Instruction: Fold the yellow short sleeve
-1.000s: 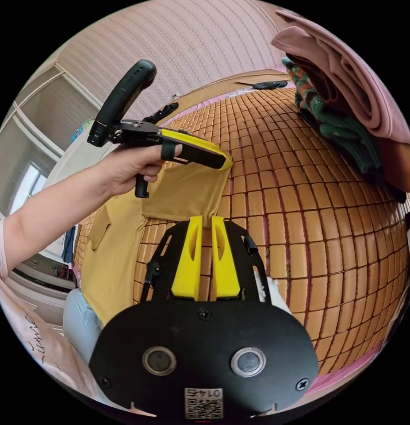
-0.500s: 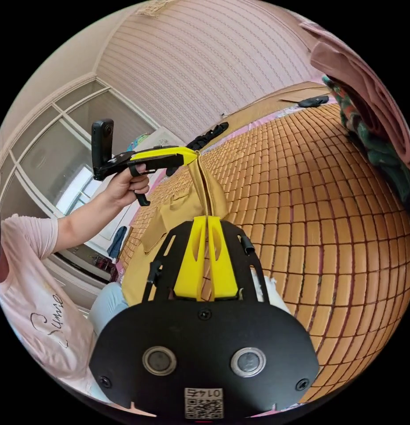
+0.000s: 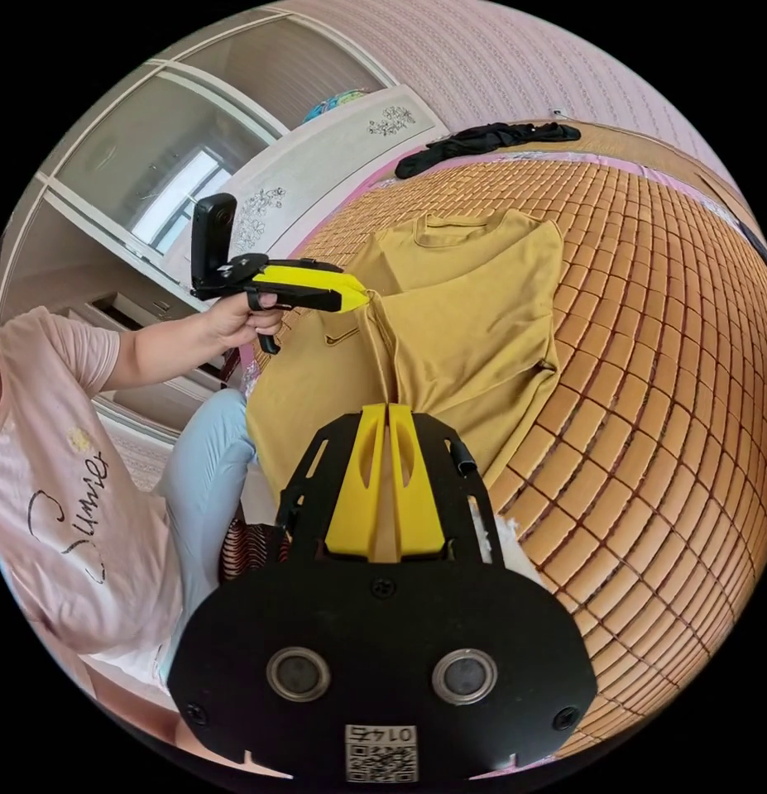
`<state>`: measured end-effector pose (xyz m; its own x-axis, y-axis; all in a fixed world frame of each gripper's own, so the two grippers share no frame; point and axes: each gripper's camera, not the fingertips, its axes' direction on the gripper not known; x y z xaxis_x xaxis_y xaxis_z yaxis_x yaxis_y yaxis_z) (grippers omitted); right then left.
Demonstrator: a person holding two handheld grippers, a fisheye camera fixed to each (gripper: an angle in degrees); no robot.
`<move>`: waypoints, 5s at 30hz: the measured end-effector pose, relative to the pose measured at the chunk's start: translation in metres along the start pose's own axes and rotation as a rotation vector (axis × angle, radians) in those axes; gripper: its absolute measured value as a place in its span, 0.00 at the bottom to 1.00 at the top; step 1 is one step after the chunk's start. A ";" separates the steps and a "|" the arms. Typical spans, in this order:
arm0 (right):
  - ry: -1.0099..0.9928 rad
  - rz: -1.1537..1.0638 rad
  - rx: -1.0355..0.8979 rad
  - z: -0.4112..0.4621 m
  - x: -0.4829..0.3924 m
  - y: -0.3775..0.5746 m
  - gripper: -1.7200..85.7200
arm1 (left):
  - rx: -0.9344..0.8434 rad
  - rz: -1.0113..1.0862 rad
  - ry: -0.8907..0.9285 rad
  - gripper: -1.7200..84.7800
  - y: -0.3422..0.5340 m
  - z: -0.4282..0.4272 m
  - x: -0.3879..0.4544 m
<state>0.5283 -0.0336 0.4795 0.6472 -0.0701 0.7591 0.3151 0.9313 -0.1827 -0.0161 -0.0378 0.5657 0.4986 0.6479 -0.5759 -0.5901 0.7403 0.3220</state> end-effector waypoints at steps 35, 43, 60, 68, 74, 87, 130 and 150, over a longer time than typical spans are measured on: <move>0.392 0.158 -0.065 0.028 0.081 -0.248 0.02 | 0.119 -0.564 -0.140 0.01 -0.023 -0.156 -0.333; 0.314 0.164 0.103 -0.024 0.076 -0.249 0.03 | 0.208 -0.427 -0.179 0.01 -0.067 -0.222 -0.304; 0.112 0.092 -0.160 0.045 0.012 -0.009 0.03 | -0.037 -0.451 -0.018 0.01 0.188 -0.204 -0.115; 0.229 0.219 -0.121 0.035 0.019 0.007 0.04 | -0.042 -0.443 -0.084 0.06 0.189 -0.224 -0.113; 0.253 0.069 0.000 0.052 -0.015 -0.032 0.10 | -0.029 -0.261 -0.200 0.07 0.137 -0.241 -0.071; 0.089 -0.082 -0.088 0.117 -0.021 -0.030 0.05 | -0.008 -0.222 0.055 0.01 0.131 -0.188 -0.056; 0.402 -0.155 -0.480 0.272 -0.031 -0.177 0.01 | -0.031 0.114 -0.128 0.01 0.193 -0.052 0.188; 0.290 0.521 -0.068 0.069 0.043 0.047 0.11 | 0.139 0.233 0.007 0.16 0.201 -0.011 0.260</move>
<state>0.5232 0.0314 0.5465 0.8886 0.2856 0.3589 -0.0571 0.8453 -0.5312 -0.0126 0.2777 0.4723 0.3552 0.8028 -0.4789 -0.5957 0.5892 0.5459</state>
